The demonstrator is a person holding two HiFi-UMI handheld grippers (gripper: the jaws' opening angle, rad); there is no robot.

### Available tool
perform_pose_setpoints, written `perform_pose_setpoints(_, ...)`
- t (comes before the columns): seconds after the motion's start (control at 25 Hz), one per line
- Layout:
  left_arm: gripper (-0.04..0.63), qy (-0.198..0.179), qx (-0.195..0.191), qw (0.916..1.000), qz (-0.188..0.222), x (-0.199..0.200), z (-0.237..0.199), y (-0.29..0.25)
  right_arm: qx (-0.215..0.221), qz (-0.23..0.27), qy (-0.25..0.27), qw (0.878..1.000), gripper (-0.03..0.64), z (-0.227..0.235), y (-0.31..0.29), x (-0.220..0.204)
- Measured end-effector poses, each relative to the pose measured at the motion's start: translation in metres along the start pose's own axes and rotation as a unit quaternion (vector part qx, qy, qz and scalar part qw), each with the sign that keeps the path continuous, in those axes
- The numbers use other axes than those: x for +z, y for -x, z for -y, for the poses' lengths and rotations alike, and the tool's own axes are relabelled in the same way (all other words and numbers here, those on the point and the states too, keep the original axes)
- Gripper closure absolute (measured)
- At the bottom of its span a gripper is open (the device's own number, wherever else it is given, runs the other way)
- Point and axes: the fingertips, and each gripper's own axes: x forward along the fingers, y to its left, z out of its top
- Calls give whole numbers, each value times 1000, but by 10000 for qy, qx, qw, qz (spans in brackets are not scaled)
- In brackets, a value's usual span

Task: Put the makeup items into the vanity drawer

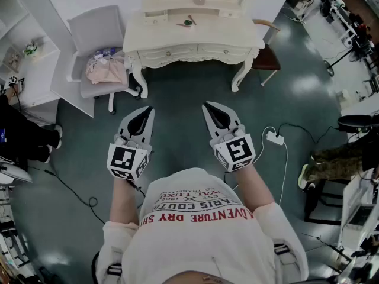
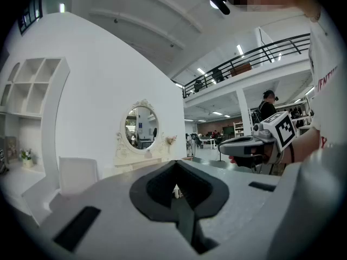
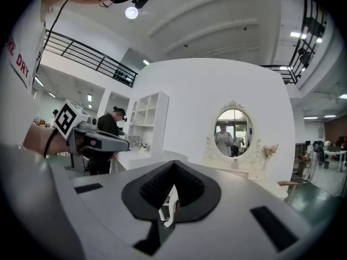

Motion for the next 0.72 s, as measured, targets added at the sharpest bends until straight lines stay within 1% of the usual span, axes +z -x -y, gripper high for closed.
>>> perform_pose_setpoints(0.24,592,13,-34,10000,43,2,-12,4,-31,-61,-6,10000,621,-8,-9,0)
perform_pose_setpoints(0.4,592,32,-86,10000,27,-3,-21,8,-58,-72,-14,10000,621,-16,-18,-2)
perform_pose_setpoints(0.56,592,47,-157,9999,-31,-10,-33,13,-177,-104,9,9998,621,-25,-30,-3)
perform_pose_setpoints(0.72,592,83,-231,9996,-145,-26,-45,13,-229,-262,-194,9992,621,-28,-45,-18)
